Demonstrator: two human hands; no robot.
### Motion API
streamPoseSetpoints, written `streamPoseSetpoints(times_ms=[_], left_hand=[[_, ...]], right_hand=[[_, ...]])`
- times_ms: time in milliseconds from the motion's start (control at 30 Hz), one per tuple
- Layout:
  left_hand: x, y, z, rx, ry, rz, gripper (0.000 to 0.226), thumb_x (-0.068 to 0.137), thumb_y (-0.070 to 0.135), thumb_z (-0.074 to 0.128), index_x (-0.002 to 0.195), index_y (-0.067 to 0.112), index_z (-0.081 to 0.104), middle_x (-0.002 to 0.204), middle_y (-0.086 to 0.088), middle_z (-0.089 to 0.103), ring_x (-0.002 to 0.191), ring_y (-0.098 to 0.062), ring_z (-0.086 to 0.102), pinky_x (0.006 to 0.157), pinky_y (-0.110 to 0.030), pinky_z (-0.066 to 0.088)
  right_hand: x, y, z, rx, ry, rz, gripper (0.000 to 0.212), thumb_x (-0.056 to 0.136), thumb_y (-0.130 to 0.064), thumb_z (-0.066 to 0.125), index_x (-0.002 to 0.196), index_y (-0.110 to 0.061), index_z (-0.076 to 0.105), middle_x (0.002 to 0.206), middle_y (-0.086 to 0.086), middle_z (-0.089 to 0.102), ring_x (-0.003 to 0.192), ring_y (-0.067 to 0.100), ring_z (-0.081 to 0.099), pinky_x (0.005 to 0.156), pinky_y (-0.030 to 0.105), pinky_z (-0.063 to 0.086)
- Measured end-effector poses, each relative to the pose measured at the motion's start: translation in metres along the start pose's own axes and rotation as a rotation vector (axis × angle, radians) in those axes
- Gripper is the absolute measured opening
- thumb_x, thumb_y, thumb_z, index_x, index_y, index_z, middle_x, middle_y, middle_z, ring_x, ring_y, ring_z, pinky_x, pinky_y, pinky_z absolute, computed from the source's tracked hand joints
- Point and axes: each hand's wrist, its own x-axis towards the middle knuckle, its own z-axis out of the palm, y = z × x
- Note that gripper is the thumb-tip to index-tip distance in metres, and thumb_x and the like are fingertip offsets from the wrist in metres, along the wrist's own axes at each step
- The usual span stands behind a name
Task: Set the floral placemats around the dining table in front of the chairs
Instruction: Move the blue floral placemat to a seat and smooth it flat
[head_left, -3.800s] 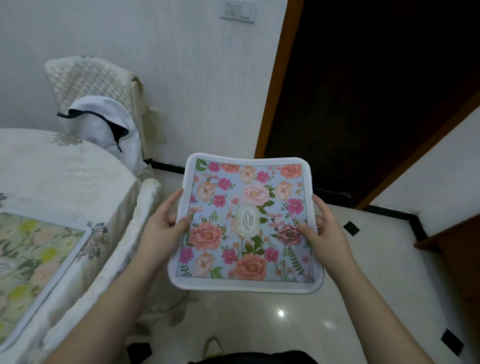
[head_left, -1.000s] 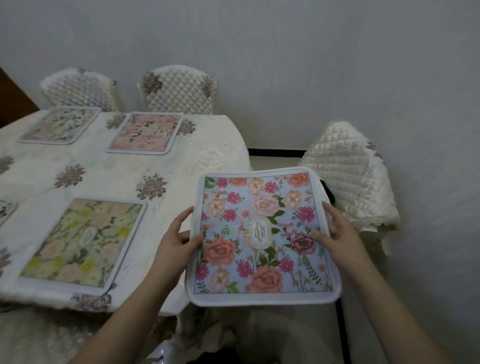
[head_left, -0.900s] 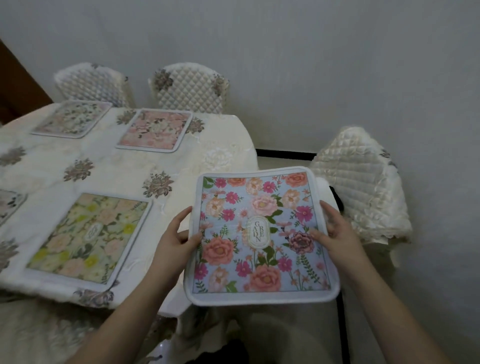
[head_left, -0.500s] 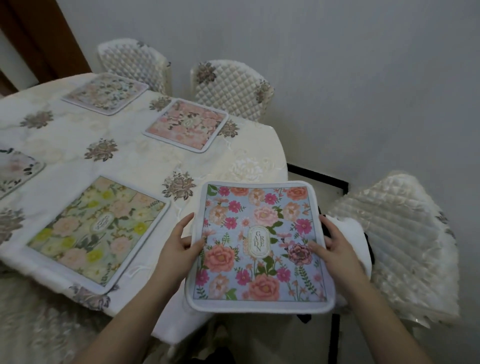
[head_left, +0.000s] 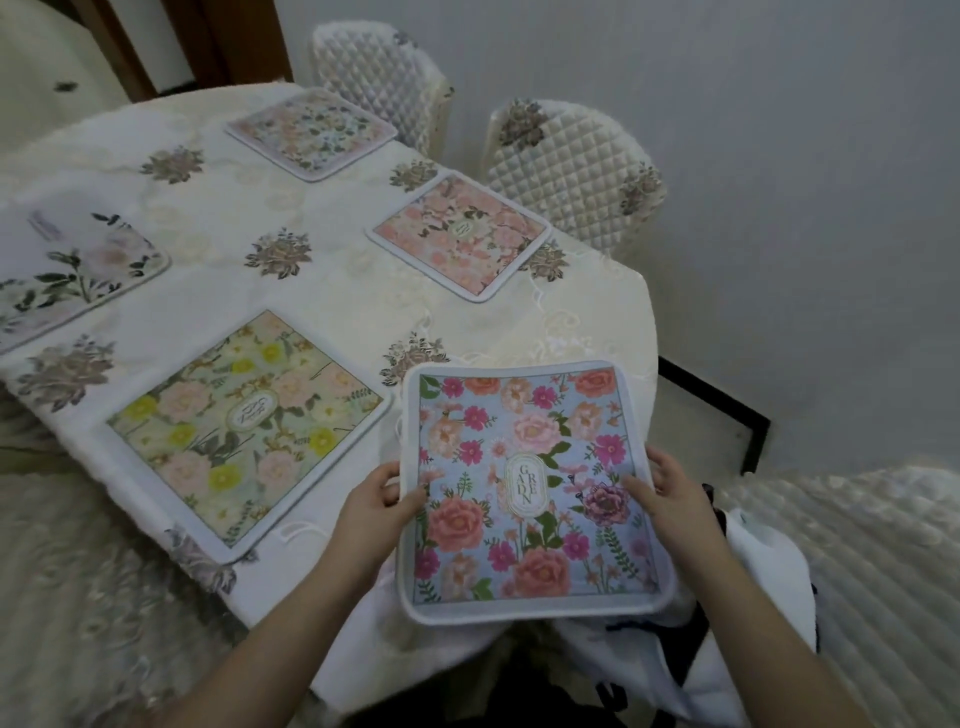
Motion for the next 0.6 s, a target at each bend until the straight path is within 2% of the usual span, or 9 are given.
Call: streamPoseSetpoints(times_ms=[100,200,300,367,500,600], left_hand=[[0.006,-0.006,0.009,-0.018,0.03,-0.039,0.021,0.094,0.016,0.068,0.113,0.02,0.061,0.097,0.0,0.078,0.085,-0.02,0.075,0.078,-0.048,0.061],[0.013,-0.014,0.021,-0.044,0.062,-0.12,0.021,0.093,0.017,0.069,0.112,0.019,0.061,0.1,-0.003,0.077,0.09,-0.025,0.075,0.084,-0.057,0.058],[0.018,-0.016,0.039,-0.099,0.086,-0.186,0.025,0.091,0.016,0.071,0.113,0.012,0.06,0.101,-0.011,0.076,0.088,-0.027,0.075,0.082,-0.052,0.06],[0.023,-0.014,0.05,-0.119,0.115,-0.213,0.028,0.089,0.019,0.073,0.112,0.01,0.059,0.102,-0.013,0.075,0.086,-0.028,0.075,0.08,-0.05,0.061],[0.03,-0.01,0.071,-0.187,0.174,-0.213,0.037,0.086,0.028,0.076,0.109,0.004,0.058,0.099,-0.013,0.076,0.086,-0.032,0.075,0.08,-0.052,0.06],[0.035,-0.011,0.08,-0.228,0.219,-0.201,0.038,0.085,0.029,0.076,0.108,0.002,0.061,0.098,-0.01,0.077,0.088,-0.03,0.075,0.083,-0.051,0.059]], right_hand=[[0.029,-0.005,-0.002,-0.011,-0.043,-0.017,0.034,0.096,-0.02,0.061,0.128,-0.026,0.051,0.096,-0.008,0.07,0.069,0.008,0.073,0.051,0.019,0.054],[0.065,-0.005,-0.006,-0.054,-0.112,-0.009,0.036,0.095,-0.018,0.061,0.13,-0.022,0.053,0.098,-0.002,0.072,0.073,0.012,0.074,0.056,0.025,0.056],[0.109,-0.008,-0.015,-0.12,-0.197,-0.069,0.035,0.095,-0.018,0.062,0.13,-0.022,0.058,0.108,0.002,0.072,0.081,0.011,0.073,0.06,0.023,0.056],[0.136,-0.015,-0.018,-0.169,-0.256,-0.125,0.033,0.096,-0.019,0.061,0.128,-0.024,0.061,0.113,-0.003,0.07,0.087,0.009,0.071,0.065,0.022,0.056],[0.178,-0.024,-0.017,-0.253,-0.321,-0.19,0.031,0.096,-0.022,0.06,0.127,-0.026,0.062,0.114,-0.009,0.067,0.091,0.014,0.07,0.079,0.038,0.057],[0.204,-0.033,-0.013,-0.339,-0.368,-0.239,0.028,0.096,-0.021,0.059,0.123,-0.027,0.064,0.104,-0.012,0.067,0.086,0.012,0.069,0.078,0.035,0.055]])
